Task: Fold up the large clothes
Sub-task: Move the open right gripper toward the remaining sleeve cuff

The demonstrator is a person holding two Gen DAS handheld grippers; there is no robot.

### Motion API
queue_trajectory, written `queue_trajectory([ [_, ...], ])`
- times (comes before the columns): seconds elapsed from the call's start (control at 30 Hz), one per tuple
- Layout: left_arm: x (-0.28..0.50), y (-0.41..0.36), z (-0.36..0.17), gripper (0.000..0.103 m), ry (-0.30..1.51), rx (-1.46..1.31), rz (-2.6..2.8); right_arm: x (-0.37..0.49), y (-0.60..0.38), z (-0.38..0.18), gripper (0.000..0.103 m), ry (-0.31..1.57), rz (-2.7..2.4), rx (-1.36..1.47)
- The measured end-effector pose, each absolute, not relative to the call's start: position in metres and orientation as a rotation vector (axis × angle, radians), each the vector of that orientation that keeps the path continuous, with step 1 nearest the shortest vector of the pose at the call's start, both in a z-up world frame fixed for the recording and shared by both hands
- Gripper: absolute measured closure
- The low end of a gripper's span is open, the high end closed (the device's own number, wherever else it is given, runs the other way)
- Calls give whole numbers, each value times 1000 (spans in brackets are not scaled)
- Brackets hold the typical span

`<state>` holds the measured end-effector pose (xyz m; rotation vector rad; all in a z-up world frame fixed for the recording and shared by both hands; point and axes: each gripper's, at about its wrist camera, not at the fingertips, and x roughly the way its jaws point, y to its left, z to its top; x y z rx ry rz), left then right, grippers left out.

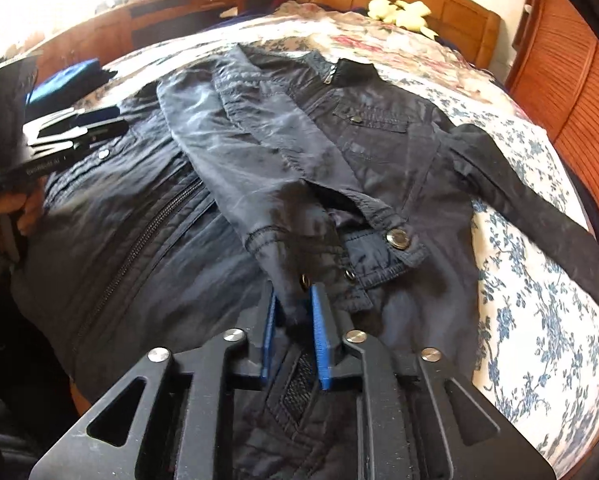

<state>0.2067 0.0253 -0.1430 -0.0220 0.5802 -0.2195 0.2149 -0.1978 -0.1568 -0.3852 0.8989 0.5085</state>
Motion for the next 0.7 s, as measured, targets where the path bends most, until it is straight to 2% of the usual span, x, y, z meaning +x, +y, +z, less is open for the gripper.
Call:
queue_trajectory([
  [0.2,207,25,-144,53,584,-19,-218,212,-221,-145,79,868,487,-355],
  [0.63,210,24,-146,53,593,-13,-212,251,-310,-122,79,816,269,-267],
  [0.7,210,24,-147,53,594,-14,-212,259,-326,-121,74,809,233,-248],
])
